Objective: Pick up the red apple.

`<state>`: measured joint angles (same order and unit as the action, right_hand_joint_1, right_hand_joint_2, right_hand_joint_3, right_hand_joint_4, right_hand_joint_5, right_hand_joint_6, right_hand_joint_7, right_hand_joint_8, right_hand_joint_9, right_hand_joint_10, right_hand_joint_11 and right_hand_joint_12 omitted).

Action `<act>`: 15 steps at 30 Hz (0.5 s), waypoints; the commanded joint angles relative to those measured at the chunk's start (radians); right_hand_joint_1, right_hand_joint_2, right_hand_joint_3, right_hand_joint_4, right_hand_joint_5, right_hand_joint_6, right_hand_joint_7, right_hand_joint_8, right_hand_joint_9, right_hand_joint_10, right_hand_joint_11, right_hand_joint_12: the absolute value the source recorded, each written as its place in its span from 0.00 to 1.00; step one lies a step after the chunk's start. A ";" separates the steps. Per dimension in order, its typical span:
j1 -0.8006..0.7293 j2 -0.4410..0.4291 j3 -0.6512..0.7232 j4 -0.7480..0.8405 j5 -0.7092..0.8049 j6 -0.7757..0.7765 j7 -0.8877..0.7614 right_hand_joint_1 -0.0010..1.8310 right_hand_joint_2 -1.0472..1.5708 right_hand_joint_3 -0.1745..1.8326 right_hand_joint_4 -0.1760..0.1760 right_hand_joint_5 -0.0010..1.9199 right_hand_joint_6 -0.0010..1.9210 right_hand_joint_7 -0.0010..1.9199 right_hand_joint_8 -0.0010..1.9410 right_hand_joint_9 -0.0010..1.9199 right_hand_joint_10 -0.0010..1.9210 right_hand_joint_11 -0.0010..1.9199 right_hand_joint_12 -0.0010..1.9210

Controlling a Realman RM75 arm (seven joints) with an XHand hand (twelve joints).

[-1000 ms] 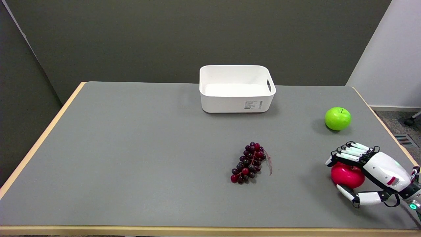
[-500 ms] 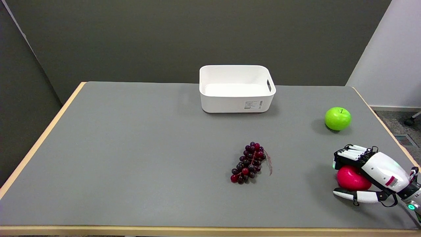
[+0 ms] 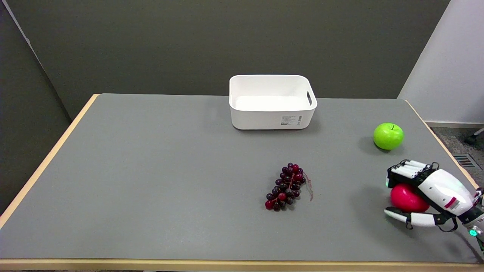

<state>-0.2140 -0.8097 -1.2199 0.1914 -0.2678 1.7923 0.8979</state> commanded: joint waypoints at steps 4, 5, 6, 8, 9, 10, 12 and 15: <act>0.058 -0.013 0.012 0.046 0.471 0.033 0.017 0.64 0.79 0.31 0.36 0.33 0.81 0.46 0.67 0.45 0.87 0.26 0.80; 0.065 -0.011 0.012 0.057 0.479 0.024 0.032 0.64 0.79 0.31 0.36 0.33 0.81 0.46 0.67 0.45 0.87 0.26 0.80; 0.071 -0.010 0.012 0.072 0.487 0.009 0.047 0.64 0.79 0.31 0.36 0.33 0.81 0.46 0.67 0.45 0.87 0.26 0.80; 0.081 -0.009 0.011 0.116 0.503 -0.033 0.083 0.64 0.79 0.31 0.37 0.33 0.81 0.46 0.67 0.45 0.88 0.27 0.80; 0.083 -0.012 0.009 0.152 0.513 -0.067 0.094 0.64 0.79 0.31 0.37 0.34 0.81 0.46 0.67 0.46 0.89 0.27 0.80; 0.084 -0.015 0.007 0.186 0.523 -0.102 0.096 0.64 0.79 0.31 0.37 0.34 0.81 0.46 0.67 0.46 0.89 0.27 0.80; 0.088 -0.021 -0.005 0.258 0.549 -0.201 0.090 0.64 0.79 0.31 0.37 0.34 0.81 0.46 0.67 0.46 0.89 0.27 0.80; 0.104 -0.018 -0.020 0.367 0.557 -0.357 0.084 0.64 0.81 0.28 0.38 0.33 0.81 0.45 0.67 0.46 0.88 0.30 0.78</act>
<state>-0.1751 -0.8158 -1.2091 0.2452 0.0444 1.7882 0.9229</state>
